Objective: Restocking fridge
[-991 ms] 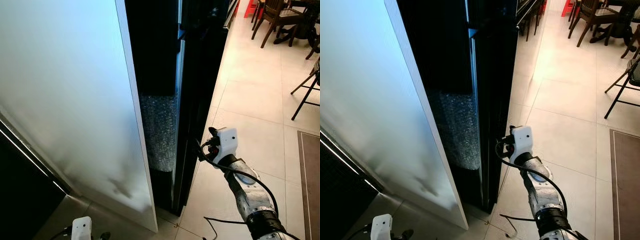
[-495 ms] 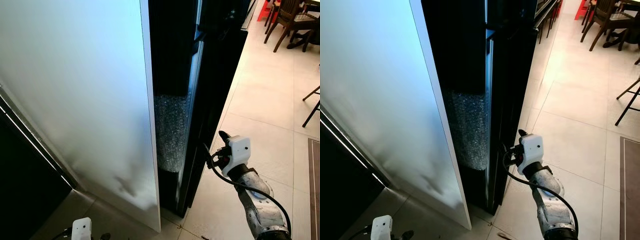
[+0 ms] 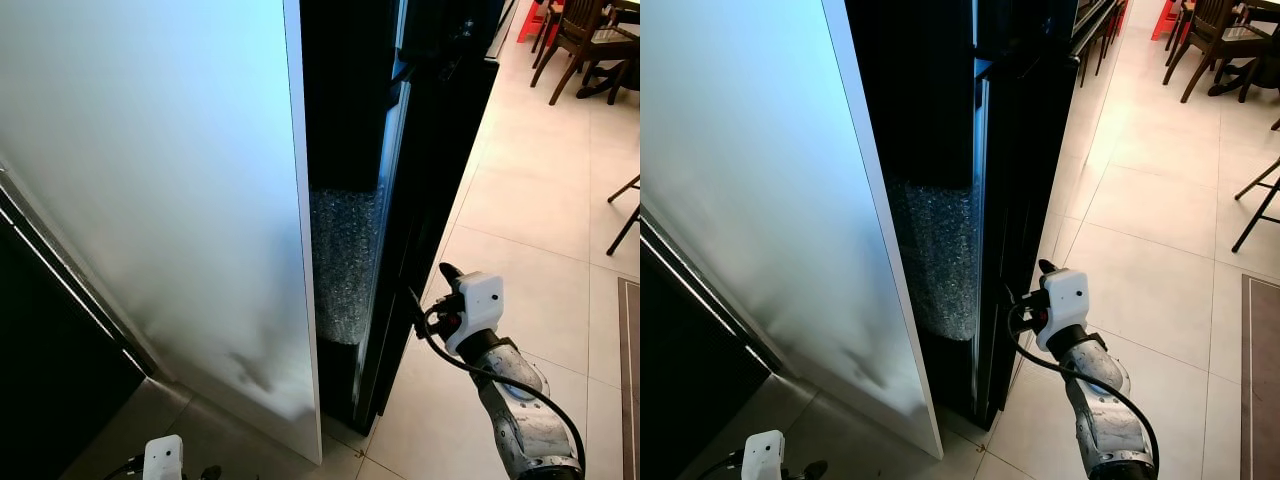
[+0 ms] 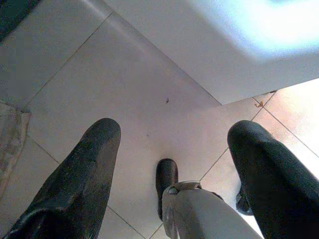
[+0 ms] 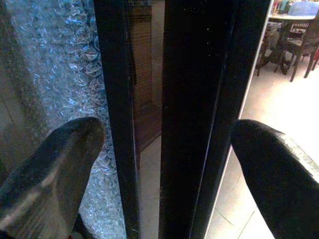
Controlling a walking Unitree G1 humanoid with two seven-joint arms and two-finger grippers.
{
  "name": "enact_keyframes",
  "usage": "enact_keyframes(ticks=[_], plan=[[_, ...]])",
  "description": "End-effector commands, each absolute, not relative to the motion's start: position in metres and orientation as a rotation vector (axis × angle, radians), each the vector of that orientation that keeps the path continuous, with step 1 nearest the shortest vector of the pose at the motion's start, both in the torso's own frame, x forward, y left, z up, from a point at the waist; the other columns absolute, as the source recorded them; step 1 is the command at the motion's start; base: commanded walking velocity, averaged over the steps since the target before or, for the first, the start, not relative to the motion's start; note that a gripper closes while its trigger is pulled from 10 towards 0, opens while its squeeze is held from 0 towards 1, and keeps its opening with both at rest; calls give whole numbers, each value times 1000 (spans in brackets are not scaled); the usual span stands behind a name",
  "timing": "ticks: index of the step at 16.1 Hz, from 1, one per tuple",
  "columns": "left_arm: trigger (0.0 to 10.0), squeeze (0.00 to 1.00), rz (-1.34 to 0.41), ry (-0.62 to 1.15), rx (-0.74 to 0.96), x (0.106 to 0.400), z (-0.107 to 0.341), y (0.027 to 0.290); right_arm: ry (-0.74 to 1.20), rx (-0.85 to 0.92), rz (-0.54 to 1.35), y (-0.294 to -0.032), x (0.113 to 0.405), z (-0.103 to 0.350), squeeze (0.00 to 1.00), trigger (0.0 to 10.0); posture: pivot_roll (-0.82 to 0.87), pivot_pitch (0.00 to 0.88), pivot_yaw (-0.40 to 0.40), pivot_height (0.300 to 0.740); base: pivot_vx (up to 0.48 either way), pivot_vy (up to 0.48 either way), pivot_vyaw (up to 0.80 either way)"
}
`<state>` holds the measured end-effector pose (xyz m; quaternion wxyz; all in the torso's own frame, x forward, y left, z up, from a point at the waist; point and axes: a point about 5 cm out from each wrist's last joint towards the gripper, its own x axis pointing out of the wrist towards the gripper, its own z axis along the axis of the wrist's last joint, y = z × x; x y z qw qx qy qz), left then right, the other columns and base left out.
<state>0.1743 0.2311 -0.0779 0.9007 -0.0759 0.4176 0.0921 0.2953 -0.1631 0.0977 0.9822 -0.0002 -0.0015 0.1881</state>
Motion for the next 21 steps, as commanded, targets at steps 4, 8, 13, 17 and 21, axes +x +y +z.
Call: enact_keyframes(ticks=[4,8,13,17,21], plan=[[10000,0,196,871,-161,173,-79,232,-36,47,249,-188,283,100,0,10000,-108,0,20,740,0,0,0],[10000,0,194,873,-154,173,-79,232,568,177,-309,-261,191,-45,0,10000,-104,0,32,740,0,0,0],[10000,0,188,872,-148,173,-78,233,767,187,-321,-246,159,-73,0,10000,-104,0,40,740,0,0,0],[10000,0,185,875,-142,173,-78,234,830,184,-299,-239,152,-81,0,10000,-107,0,46,740,0,0,0],[10000,0,179,886,-126,173,-78,235,937,79,-143,-225,141,-91,0,10000,-107,0,43,740,0,0,0]])
